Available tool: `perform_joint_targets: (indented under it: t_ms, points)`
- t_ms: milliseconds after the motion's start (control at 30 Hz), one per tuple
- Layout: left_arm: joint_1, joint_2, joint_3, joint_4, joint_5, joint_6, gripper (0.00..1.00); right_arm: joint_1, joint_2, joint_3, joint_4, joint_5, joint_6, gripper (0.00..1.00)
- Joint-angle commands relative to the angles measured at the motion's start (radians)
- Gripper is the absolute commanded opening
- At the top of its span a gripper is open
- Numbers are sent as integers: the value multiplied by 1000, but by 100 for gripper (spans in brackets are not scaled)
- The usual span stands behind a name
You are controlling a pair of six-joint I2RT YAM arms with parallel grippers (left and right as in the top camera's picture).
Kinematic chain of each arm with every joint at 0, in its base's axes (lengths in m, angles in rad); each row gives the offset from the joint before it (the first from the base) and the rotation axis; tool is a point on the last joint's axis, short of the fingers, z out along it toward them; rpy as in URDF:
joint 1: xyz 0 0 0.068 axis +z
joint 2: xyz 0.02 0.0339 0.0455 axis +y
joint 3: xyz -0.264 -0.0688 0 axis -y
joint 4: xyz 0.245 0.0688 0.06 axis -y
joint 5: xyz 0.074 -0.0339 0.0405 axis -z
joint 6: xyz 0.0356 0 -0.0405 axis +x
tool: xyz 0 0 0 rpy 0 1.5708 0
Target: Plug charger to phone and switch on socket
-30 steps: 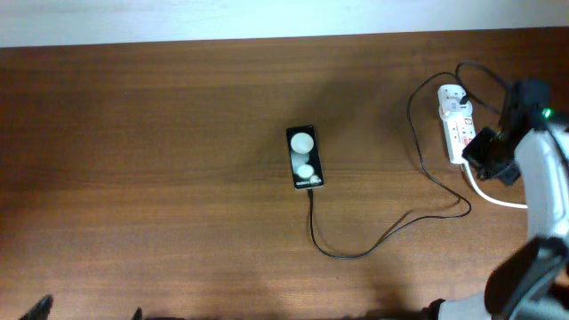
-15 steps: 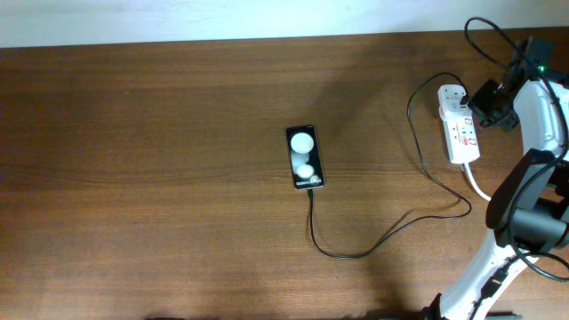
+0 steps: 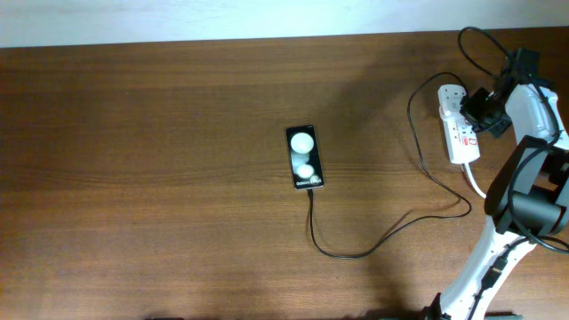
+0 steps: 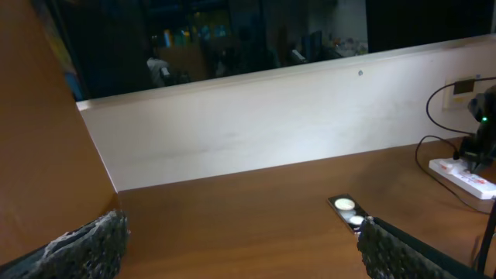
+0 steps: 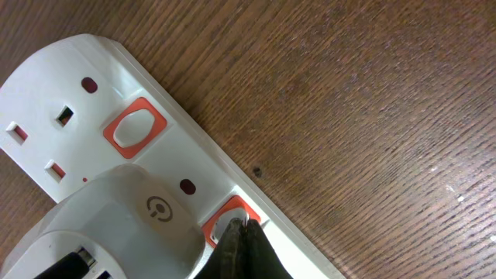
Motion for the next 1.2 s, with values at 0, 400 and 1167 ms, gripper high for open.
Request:
perform_joint_targets:
  t_ms: [0,400,1167]
  points:
    - [3,-31,-1,0,-8,3,99,32,37,10,0,-72,-8,4]
    - [3,-32,-1,0,-8,3,99,5,37,60,-26,-159,92,4]
    - [3,-40,-1,0,-8,3,99,-129,61,305,-438,-185,42,4]
